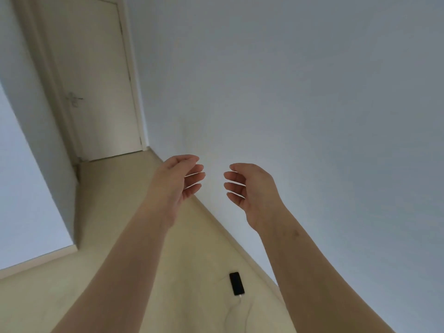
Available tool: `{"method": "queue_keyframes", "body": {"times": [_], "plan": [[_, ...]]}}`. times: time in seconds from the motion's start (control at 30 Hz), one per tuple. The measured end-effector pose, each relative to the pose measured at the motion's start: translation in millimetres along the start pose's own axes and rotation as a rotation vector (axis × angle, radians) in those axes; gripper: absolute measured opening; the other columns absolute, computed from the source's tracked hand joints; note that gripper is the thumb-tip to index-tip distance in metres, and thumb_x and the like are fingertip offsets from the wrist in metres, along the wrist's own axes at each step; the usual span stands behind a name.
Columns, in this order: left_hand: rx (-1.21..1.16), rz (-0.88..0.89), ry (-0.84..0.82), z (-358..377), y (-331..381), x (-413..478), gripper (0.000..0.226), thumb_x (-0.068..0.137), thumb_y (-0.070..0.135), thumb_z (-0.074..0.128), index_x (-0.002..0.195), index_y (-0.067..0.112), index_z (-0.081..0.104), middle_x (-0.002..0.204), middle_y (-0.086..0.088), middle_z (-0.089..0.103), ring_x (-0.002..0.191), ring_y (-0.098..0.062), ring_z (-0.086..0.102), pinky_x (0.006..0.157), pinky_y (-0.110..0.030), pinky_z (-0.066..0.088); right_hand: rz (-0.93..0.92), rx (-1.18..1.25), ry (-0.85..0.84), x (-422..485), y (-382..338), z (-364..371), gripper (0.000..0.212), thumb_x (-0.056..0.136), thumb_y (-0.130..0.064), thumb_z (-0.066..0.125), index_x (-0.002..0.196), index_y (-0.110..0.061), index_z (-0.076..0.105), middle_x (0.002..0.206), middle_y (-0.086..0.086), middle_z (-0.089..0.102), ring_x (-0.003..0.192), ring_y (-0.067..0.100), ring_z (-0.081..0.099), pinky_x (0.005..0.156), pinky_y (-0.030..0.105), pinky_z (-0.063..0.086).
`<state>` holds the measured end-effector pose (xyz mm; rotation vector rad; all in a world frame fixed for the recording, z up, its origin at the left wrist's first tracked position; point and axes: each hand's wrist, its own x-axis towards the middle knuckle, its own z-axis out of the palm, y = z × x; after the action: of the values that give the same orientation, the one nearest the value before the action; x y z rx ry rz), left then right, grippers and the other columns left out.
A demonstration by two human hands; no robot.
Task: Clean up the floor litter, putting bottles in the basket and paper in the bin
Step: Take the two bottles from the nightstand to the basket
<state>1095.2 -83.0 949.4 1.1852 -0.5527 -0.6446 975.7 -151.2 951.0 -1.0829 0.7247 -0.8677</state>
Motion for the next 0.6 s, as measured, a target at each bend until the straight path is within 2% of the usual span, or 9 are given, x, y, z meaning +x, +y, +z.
{"method": "queue_keyframes", "body": {"times": [0.27,0.47,0.6], "plan": [[0.008,0.054,0.322,-191,38,66,0.013,0.094,0.013,0.051,0.087,0.017,0.062,0.078,0.0,0.063,0.074,-0.014,0.061,0.072,-0.027,0.048,0.119,-0.024,-0.278,64,74,209,0.009,0.091,-0.015,0.052,0.085,-0.016,0.058,0.076,0.0,0.062,0.065,0.014,0.056,0.062,0.025,0.045],[0.025,0.088,0.604,-313,51,97,0.008,0.092,0.015,0.055,0.089,0.015,0.063,0.081,-0.001,0.065,0.079,-0.017,0.064,0.081,-0.031,0.051,0.242,-0.086,-0.54,98,135,339,0.01,0.091,-0.016,0.054,0.082,-0.017,0.059,0.074,-0.002,0.063,0.065,0.013,0.056,0.064,0.025,0.045],[0.021,0.134,0.787,-380,59,119,0.009,0.092,0.017,0.056,0.089,0.016,0.064,0.083,0.0,0.067,0.081,-0.017,0.066,0.076,-0.028,0.052,0.327,-0.125,-0.719,118,167,415,0.004,0.09,-0.018,0.058,0.089,-0.016,0.06,0.076,-0.001,0.066,0.066,0.014,0.059,0.066,0.024,0.048]]}}
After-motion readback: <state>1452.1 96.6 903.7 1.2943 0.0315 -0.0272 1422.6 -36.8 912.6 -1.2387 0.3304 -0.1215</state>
